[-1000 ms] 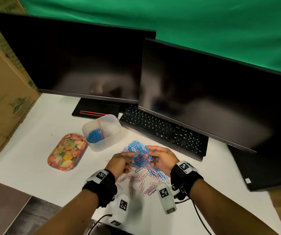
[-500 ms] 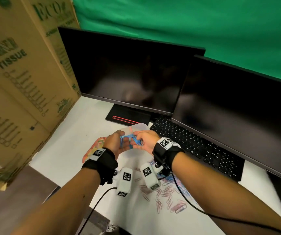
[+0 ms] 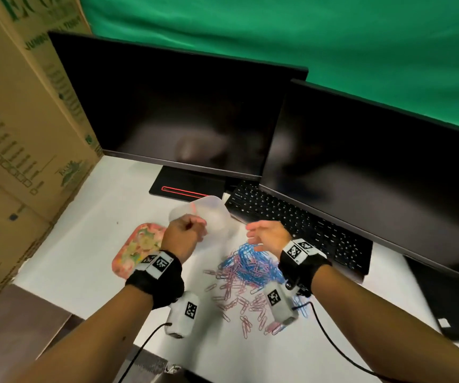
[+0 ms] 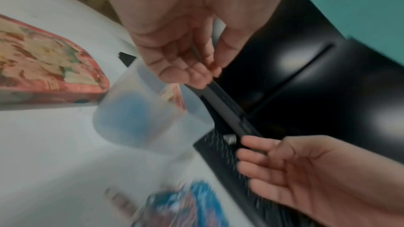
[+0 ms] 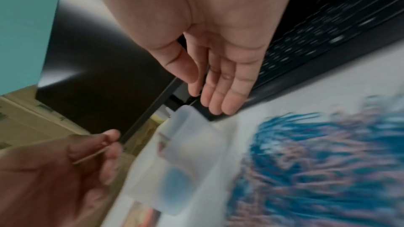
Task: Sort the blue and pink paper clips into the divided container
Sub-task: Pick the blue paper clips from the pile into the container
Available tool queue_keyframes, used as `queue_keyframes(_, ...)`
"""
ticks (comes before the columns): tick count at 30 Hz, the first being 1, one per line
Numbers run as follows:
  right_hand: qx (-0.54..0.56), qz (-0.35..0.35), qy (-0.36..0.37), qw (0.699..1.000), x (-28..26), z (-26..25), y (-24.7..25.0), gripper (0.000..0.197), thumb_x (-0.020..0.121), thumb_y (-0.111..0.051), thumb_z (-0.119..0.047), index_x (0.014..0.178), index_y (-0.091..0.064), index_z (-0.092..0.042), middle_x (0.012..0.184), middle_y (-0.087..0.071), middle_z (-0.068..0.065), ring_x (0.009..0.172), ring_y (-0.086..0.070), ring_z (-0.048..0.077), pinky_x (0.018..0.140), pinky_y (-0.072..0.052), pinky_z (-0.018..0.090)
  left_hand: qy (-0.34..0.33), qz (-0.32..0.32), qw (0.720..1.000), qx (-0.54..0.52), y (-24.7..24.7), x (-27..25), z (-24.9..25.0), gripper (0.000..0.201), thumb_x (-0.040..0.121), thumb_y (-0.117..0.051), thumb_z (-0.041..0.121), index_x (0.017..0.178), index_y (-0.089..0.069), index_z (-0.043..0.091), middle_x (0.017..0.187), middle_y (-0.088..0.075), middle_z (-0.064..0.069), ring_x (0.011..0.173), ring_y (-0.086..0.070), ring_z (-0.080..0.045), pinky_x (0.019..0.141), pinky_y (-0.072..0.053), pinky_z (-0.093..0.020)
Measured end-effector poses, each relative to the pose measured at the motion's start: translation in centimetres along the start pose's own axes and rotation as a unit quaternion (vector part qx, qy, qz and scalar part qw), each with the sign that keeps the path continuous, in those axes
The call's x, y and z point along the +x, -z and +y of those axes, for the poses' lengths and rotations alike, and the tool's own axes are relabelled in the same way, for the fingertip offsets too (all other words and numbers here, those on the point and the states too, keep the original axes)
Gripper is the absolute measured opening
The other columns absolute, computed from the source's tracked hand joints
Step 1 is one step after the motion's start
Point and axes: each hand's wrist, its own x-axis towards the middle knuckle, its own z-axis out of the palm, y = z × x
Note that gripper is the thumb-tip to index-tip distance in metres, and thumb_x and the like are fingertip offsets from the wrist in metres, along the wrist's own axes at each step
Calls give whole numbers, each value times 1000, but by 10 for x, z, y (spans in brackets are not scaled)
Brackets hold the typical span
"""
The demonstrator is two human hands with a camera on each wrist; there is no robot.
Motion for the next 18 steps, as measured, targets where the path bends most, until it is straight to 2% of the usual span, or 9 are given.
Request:
queue_keyframes(2,-56,54,3,997,-9,29,28,28,92,-44,6,77,-62,-9,71,-57,11,44,-52,11,40,-40,16,-35,-54,996,57,-16,-9,-16,20,87,-57,-1,76,-64,13,72,-63,-1,61,-56,-10,63,-49,-22)
queue_keyframes(3,-103,81,12,991,-13,46,41,29,91,-47,3,76,-65,-14,75,-62,13,49,-56,12,45,-45,19,-53,-75,992,91,-25,-12,-23,21,85,-61,0,73,-64,17,70,-64,2,59,-56,-6,70,-50,-26)
queue_keyframes(5,-222,120,27,967,-22,77,63,32,86,-54,-4,71,-67,-29,83,-70,7,67,-62,16,65,-52,26,-84,-111,972,188,-43,-18,-39,23,81,-65,5,67,-63,24,67,-66,7,57,-56,-2,73,-52,-26)
queue_keyframes(7,-292,151,28,944,-36,96,75,31,84,-54,-7,72,-67,-33,88,-70,-1,81,-63,17,77,-49,23,-103,-144,948,265,-56,-23,-51,23,78,-64,8,67,-63,28,68,-66,7,61,-58,-8,73,-55,-28)
queue_keyframes(9,-323,162,28,932,-52,112,85,29,86,-50,-10,86,-71,-30,94,-67,-5,88,-61,15,79,-43,17,-119,-176,914,345,-68,-27,-58,20,79,-61,9,81,-69,27,83,-65,4,76,-63,-15,80,-53,-30)
queue_keyframes(11,-335,153,13,930,-61,124,91,29,88,-47,-11,97,-72,-25,98,-64,-5,89,-59,14,78,-42,17,-129,-192,872,431,-76,-27,-64,26,83,-58,14,102,-70,27,106,-62,0,97,-63,-19,89,-50,-29)
queue_keyframes(14,-350,138,16,927,-68,139,95,29,89,-47,-12,100,-70,-24,104,-68,-1,82,-60,14,73,-45,18,-137,-217,832,493,-87,-28,-69,36,88,-54,20,120,-63,33,130,-52,5,115,-56,-20,98,-47,-32)
queue_keyframes(15,-352,139,22,925,-69,144,97,28,88,-47,-12,101,-70,-24,104,-70,1,82,-61,15,73,-47,19,-145,-224,821,504,-92,-29,-70,37,89,-53,21,123,-61,33,134,-49,7,119,-54,-20,99,-46,-33)
queue_keyframes(18,-366,141,30,919,-71,151,97,26,87,-50,-14,104,-68,-23,107,-69,2,92,-64,19,83,-52,26,-143,-218,806,532,-102,-32,-72,35,91,-49,26,124,-61,33,134,-48,7,121,-52,-19,99,-47,-34)
